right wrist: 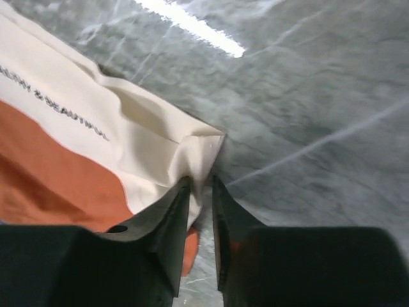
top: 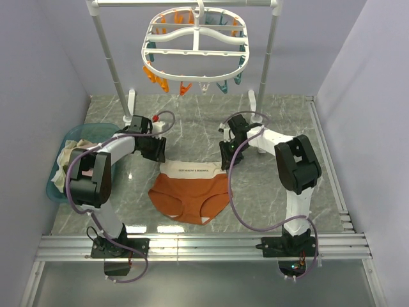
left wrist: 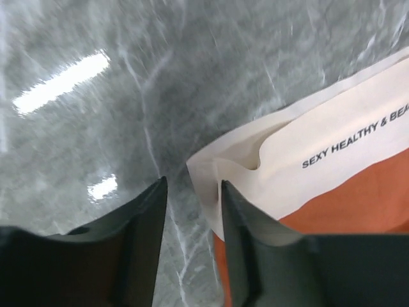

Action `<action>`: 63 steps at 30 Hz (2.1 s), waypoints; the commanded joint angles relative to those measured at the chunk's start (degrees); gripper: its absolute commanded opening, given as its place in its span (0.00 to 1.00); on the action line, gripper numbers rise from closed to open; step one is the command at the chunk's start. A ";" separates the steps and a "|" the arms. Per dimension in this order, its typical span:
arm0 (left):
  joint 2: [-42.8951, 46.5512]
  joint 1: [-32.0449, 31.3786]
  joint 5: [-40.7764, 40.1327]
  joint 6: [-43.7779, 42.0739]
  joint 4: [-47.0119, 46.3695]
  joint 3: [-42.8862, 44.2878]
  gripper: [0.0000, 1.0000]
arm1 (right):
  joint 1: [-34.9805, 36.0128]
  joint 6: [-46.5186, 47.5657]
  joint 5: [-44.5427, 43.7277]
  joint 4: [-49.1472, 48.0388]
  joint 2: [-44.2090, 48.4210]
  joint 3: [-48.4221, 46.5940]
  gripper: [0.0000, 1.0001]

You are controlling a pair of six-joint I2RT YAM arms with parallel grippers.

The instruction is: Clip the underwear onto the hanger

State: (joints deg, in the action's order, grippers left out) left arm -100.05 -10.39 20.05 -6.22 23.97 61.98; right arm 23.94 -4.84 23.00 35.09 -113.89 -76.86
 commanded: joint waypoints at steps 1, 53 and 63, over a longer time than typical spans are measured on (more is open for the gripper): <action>0.20 0.90 3.06 1.12 -1.99 2.98 0.46 | -1.00 -0.43 -2.17 -1.87 0.59 -2.24 0.30; 66.91 8.72 32.94 -9.42 20.67 -6.79 0.00 | -6.19 13.19 16.90 9.04 63.07 11.20 0.00; 58.43 8.64 21.80 -7.68 13.05 -12.75 0.00 | -6.01 8.45 3.81 -7.56 59.34 22.72 0.00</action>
State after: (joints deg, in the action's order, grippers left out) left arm -34.41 -1.80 48.73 -15.22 41.76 52.34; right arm 18.17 4.56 34.61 34.30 -45.19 -56.82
